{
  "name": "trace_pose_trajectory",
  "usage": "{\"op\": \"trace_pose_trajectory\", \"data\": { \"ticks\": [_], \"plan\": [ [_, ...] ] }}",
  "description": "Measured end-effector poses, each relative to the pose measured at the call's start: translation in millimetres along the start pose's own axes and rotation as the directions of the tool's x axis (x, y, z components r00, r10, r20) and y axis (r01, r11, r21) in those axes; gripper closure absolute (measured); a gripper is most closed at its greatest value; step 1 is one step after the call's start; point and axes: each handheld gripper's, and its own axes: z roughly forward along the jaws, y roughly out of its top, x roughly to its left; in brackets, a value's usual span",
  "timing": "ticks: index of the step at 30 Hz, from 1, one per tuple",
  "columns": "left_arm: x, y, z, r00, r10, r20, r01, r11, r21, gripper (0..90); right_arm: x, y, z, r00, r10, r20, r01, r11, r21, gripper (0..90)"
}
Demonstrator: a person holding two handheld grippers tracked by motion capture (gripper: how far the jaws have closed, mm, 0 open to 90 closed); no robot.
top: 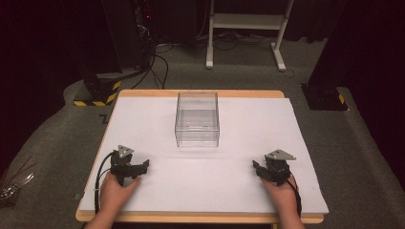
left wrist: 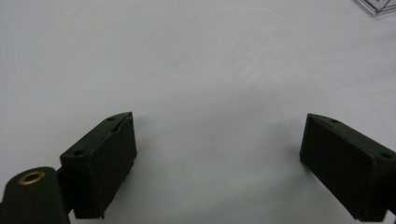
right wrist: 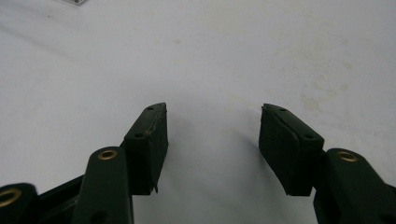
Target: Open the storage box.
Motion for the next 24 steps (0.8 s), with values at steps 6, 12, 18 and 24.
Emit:
{"op": "trace_pose_trajectory", "data": {
  "ticks": [6, 12, 18, 24],
  "plan": [
    [0.0, 0.1, 0.0, 1.0000, 0.000, 0.000, 0.000, 1.0000, 0.001, 11.1, 0.6, 0.1, 0.2, 1.0000, -0.003, 0.000, 0.003, 1.000, 0.004, 41.3],
    [-0.1, 0.0, -0.1, 1.0000, -0.001, 0.001, 0.001, 1.0000, 0.001, 11.1, -1.0, -0.1, -0.5, 0.9999, 0.005, -0.010, -0.005, 1.000, -0.005, 40.9],
    [0.0, 0.1, -0.1, 1.0000, 0.000, 0.001, 0.000, 1.0000, 0.001, 11.2, -0.3, -0.3, -0.9, 1.0000, 0.006, -0.007, -0.006, 1.000, -0.009, 41.0],
    [0.1, 0.1, 0.0, 1.0000, 0.001, 0.000, -0.001, 1.0000, 0.000, 11.1, -1.3, -1.1, -2.8, 0.9999, 0.011, -0.004, -0.011, 1.000, -0.029, 40.8]
  ]
}}
